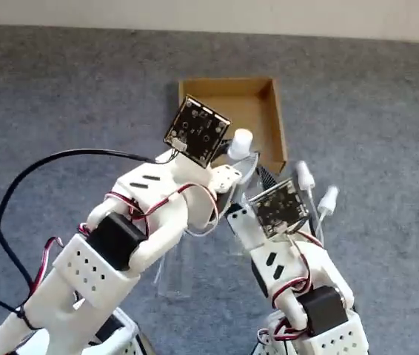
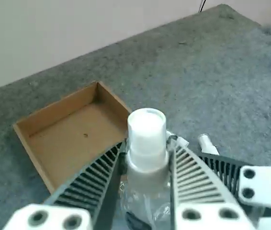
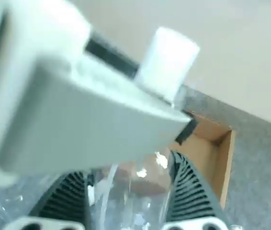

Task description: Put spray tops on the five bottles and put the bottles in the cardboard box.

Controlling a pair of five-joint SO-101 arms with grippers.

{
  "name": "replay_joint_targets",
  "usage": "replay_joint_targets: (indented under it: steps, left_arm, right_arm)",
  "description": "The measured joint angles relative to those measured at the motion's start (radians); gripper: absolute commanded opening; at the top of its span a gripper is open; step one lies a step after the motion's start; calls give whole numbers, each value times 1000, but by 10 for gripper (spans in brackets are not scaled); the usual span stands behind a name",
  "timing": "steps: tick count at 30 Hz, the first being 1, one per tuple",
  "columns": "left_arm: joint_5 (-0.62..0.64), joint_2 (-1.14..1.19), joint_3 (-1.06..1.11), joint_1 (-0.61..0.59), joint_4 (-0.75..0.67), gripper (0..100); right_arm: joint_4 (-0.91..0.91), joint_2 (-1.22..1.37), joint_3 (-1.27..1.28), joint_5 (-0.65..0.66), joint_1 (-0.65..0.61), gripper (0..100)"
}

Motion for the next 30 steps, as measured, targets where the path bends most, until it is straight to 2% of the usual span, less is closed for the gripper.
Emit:
replay_joint_targets:
  steps: [5, 8, 12, 21, 24, 27, 30]
  left_arm:
    - [0, -15, 11, 0, -2, 87]
    - [-3, -38, 12, 0, -2, 166]
    - [-5, -92, 11, -5, 32, 179]
    - [-75, -107, -209, -8, 169, 149]
    - [-97, -112, -265, -66, 176, 97]
    - [-98, -91, -269, -132, 176, 91]
    - [-101, -18, -267, -144, 176, 91]
  right_arm:
    - [-9, 0, 0, -129, -3, 5]
    - [-11, -3, 0, -152, -3, 5]
    - [-11, 0, 0, -158, 2, 5]
    - [-11, 0, 0, -158, 2, 4]
    - [-11, 0, 0, -158, 2, 4]
    - [-11, 0, 0, -160, 2, 4]
    - [-11, 0, 0, -161, 0, 4]
